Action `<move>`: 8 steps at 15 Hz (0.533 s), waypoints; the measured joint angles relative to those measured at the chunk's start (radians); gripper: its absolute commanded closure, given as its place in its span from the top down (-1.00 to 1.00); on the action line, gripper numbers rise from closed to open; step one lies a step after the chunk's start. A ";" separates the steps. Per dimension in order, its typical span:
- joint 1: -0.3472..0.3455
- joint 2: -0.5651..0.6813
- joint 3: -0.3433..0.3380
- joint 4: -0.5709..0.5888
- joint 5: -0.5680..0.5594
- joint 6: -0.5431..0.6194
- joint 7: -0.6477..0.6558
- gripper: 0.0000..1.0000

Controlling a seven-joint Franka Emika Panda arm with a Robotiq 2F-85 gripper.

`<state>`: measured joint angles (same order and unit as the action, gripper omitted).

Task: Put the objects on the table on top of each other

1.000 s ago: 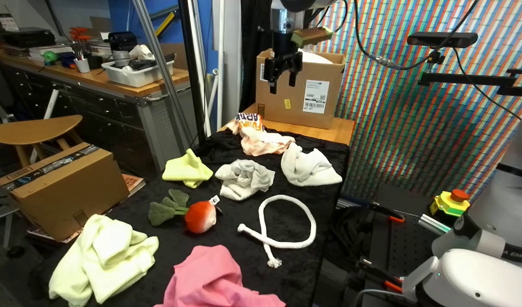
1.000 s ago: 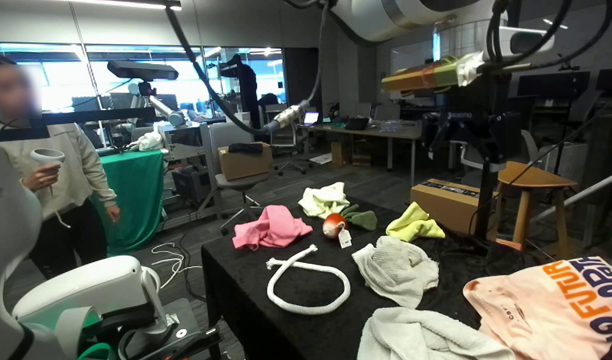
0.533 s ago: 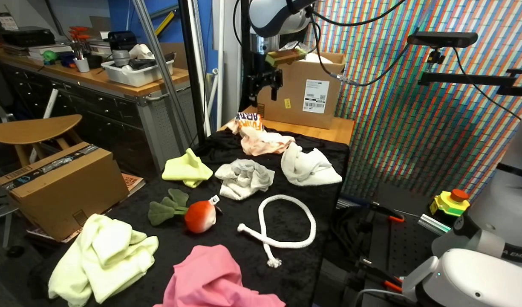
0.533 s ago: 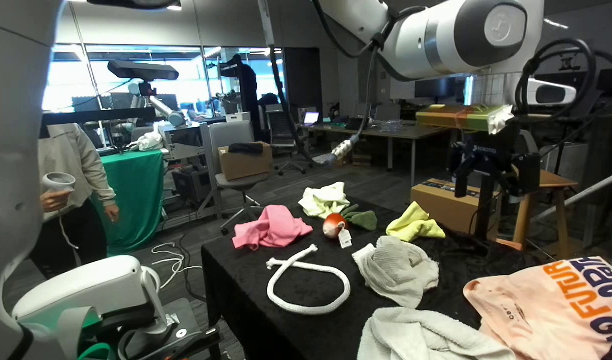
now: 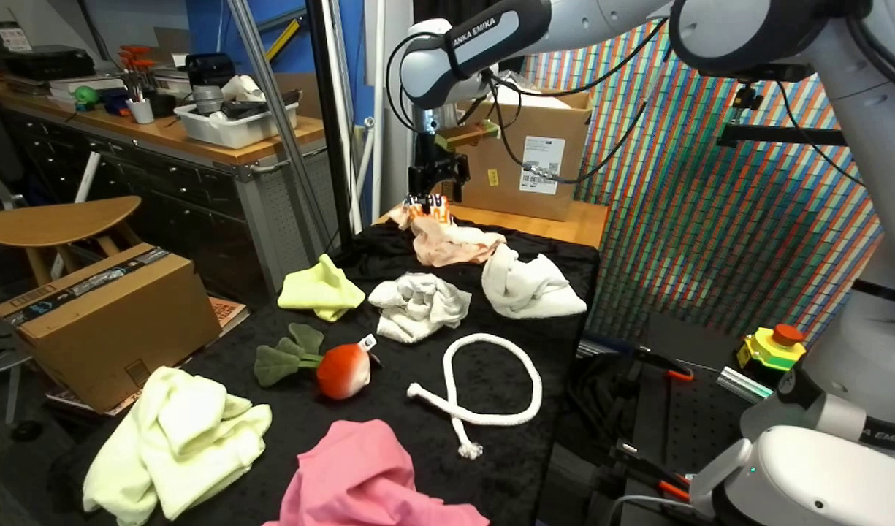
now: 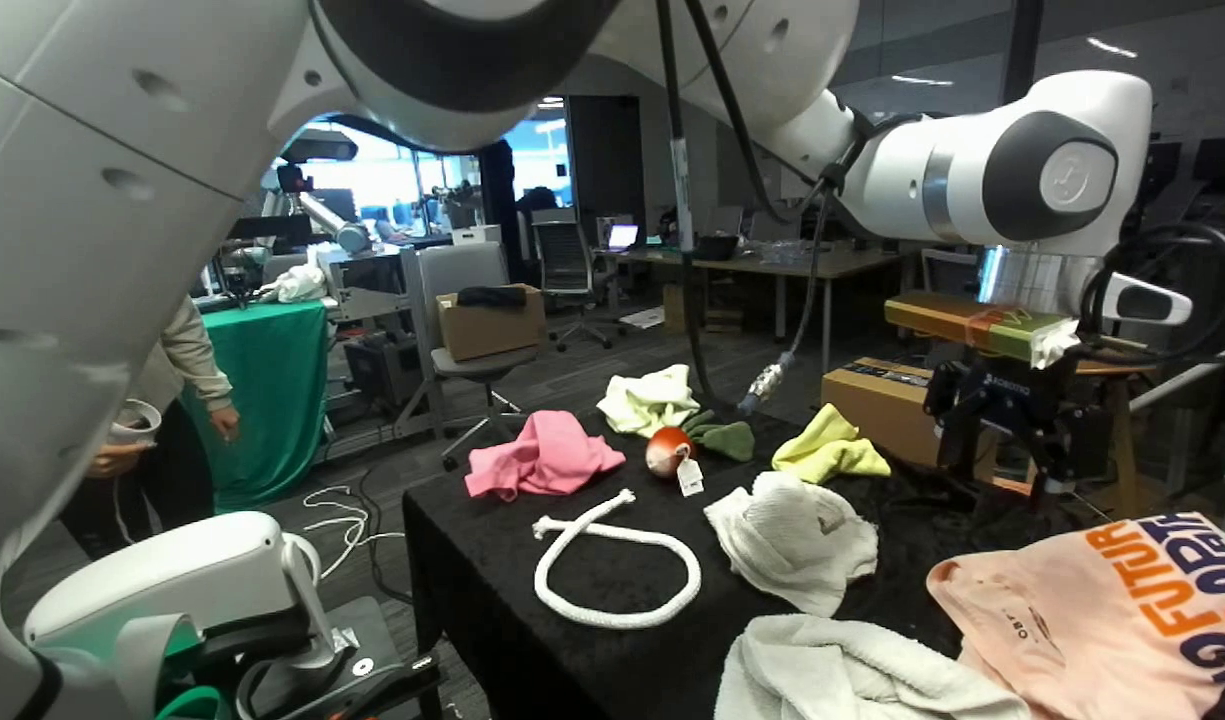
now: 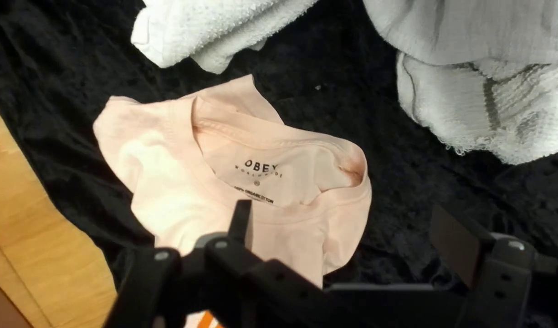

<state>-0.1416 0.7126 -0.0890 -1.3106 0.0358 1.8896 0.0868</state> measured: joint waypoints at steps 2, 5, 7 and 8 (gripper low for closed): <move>-0.009 0.071 0.000 0.077 0.000 -0.055 0.000 1.00; -0.018 0.173 0.000 0.190 0.000 -0.136 0.001 1.00; -0.022 0.235 0.002 0.262 0.000 -0.183 0.001 1.00; -0.023 0.261 0.004 0.295 0.000 -0.205 0.001 1.00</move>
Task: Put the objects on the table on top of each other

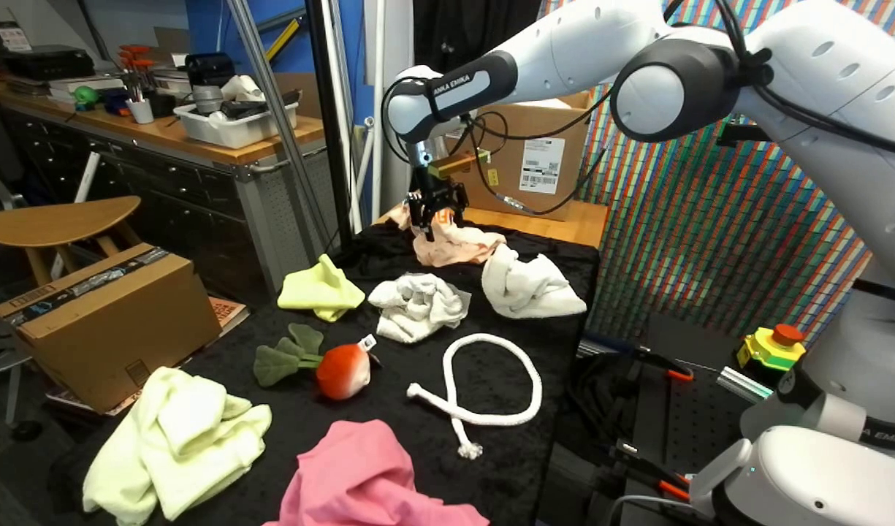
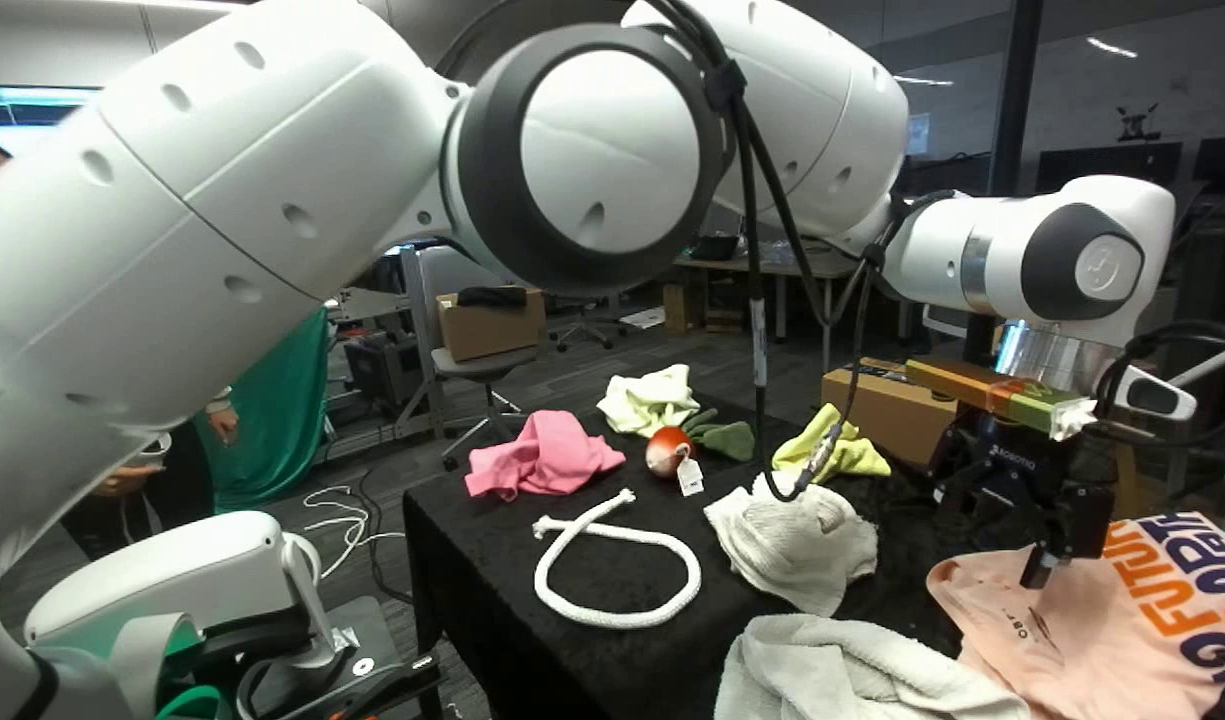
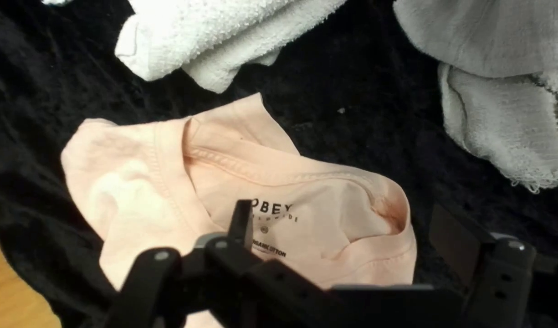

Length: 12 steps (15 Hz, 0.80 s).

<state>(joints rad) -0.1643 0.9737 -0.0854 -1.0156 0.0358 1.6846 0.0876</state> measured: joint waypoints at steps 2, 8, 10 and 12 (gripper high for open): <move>-0.001 0.048 0.003 0.065 0.000 -0.042 0.000 1.00; -0.007 0.145 0.007 0.206 0.000 -0.111 0.005 1.00; -0.011 0.175 0.007 0.245 0.001 -0.109 0.024 1.00; -0.016 0.198 0.007 0.272 0.012 -0.089 0.062 1.00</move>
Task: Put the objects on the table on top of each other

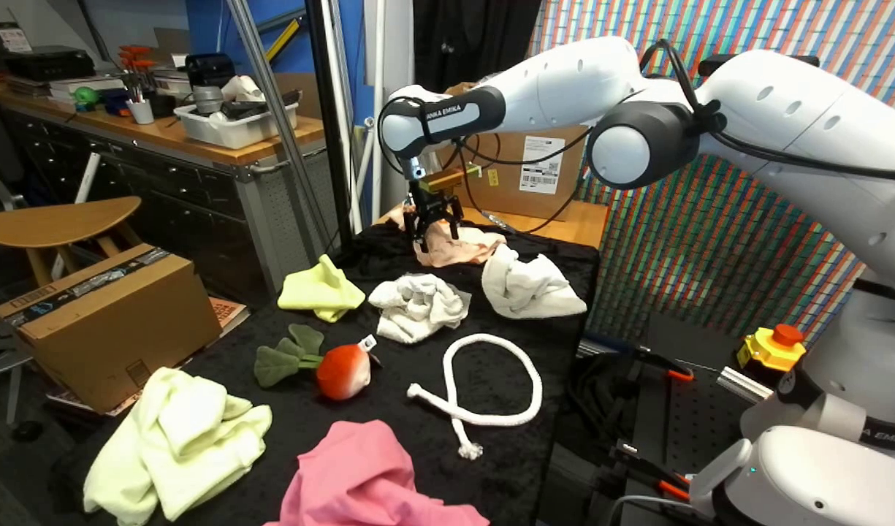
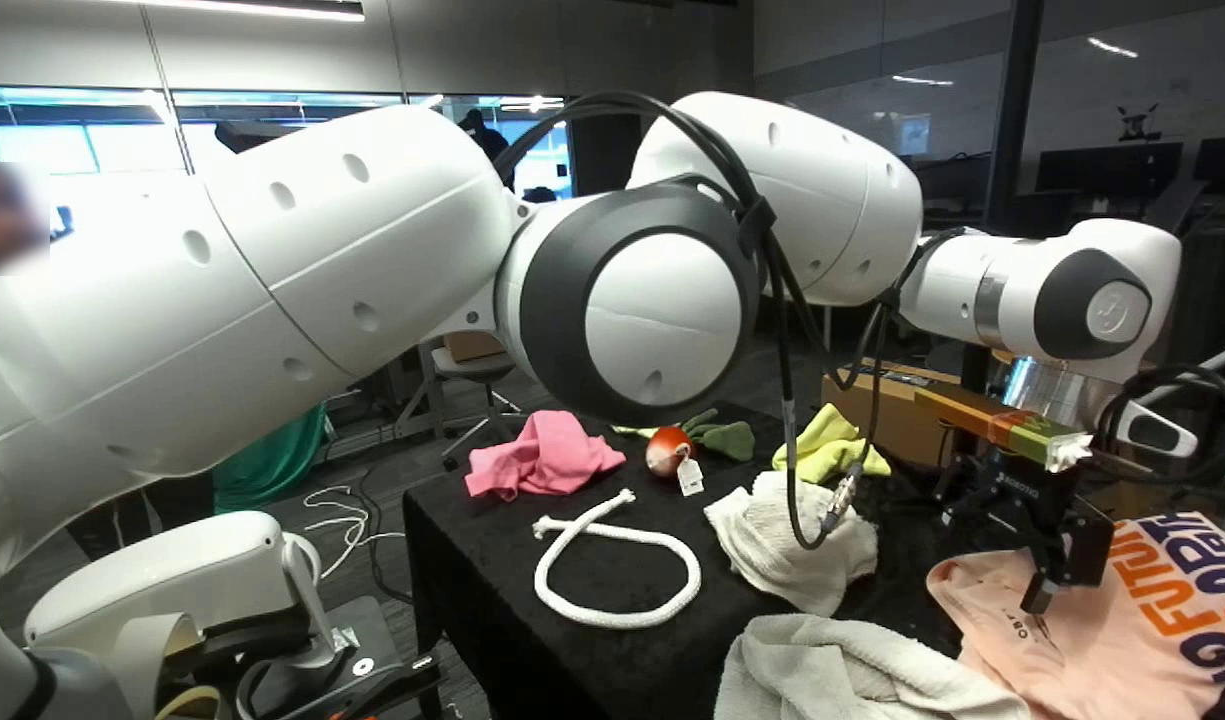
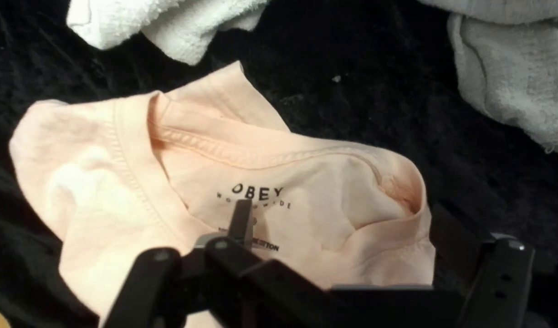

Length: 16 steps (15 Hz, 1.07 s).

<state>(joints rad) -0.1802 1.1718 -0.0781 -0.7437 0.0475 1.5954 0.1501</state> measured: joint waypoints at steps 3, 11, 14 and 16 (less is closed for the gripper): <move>0.001 0.009 -0.001 0.008 0.000 0.071 0.071 1.00; 0.004 0.011 -0.025 0.011 -0.010 0.159 0.160 1.00; 0.004 0.018 -0.039 0.011 -0.020 0.159 0.183 1.00; 0.003 0.025 -0.047 0.010 -0.025 0.159 0.195 0.48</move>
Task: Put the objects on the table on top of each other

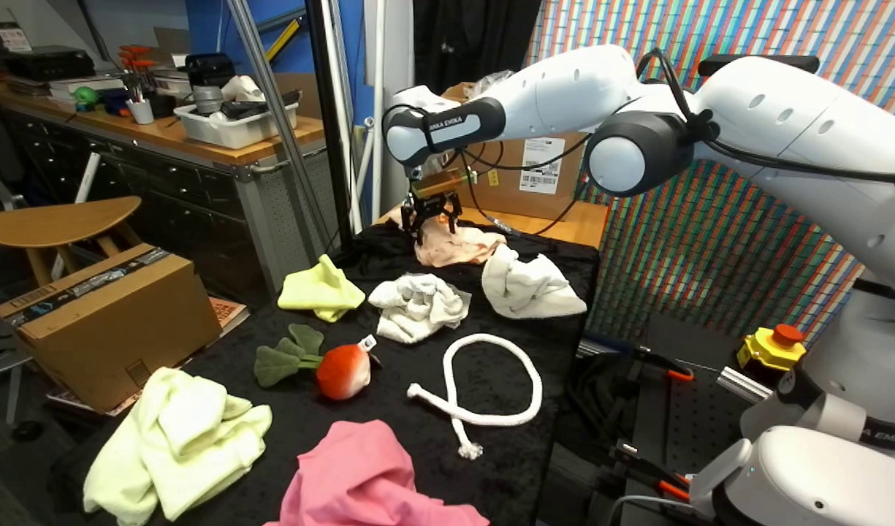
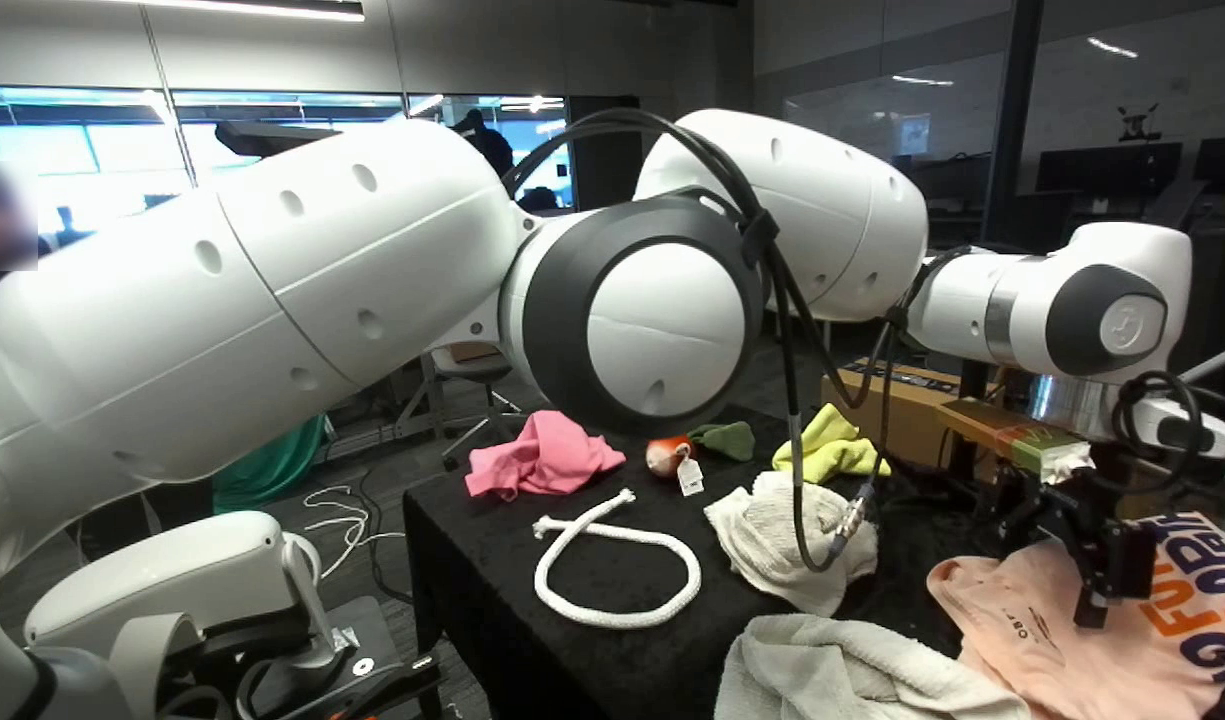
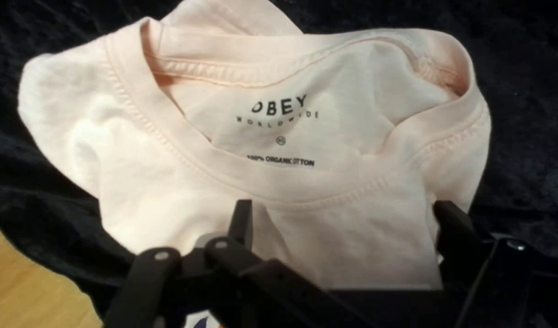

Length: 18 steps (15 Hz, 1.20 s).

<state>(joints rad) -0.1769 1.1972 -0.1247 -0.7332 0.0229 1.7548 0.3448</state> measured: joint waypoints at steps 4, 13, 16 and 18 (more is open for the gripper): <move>0.000 0.014 -0.007 0.000 -0.003 -0.002 0.006 0.09; -0.007 -0.002 -0.011 0.007 -0.003 -0.002 0.006 -0.93; -0.009 -0.030 -0.015 0.007 -0.005 -0.002 0.001 -0.84; -0.009 -0.055 -0.015 0.006 -0.006 -0.004 -0.011 -0.90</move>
<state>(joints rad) -0.1863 1.1420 -0.1397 -0.7268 0.0167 1.7505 0.3341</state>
